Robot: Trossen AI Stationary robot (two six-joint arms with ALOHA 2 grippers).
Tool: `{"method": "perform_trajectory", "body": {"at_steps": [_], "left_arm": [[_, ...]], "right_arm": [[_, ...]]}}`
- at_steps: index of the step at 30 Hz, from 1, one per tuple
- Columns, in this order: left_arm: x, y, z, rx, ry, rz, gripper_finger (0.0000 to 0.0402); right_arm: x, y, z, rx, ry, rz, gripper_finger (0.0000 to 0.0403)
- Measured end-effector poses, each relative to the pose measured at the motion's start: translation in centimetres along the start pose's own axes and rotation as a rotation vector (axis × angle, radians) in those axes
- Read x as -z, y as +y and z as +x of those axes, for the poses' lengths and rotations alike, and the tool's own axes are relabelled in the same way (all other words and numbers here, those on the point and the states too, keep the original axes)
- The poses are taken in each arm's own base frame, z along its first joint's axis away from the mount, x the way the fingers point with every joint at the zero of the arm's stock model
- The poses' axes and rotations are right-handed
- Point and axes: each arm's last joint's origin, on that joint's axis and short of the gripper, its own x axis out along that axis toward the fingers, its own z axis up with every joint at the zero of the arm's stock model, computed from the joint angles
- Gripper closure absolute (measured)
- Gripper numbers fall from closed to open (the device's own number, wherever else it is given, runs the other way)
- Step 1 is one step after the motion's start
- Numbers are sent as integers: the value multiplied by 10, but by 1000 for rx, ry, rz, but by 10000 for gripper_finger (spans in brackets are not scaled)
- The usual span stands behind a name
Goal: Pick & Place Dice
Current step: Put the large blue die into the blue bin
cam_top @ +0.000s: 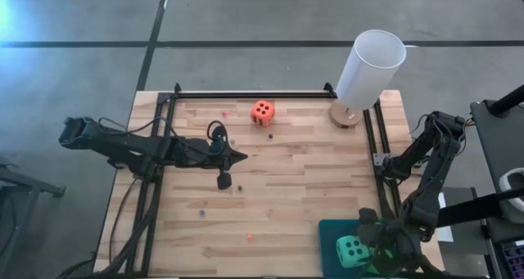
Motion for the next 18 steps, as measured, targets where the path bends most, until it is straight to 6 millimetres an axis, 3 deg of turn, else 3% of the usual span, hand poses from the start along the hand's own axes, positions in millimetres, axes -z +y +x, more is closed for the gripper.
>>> {"method": "perform_trajectory", "body": {"at_steps": [18], "left_arm": [[1,0,0,-1,9,4,387]], "right_arm": [[8,7,18,36,29,18,49]]}}
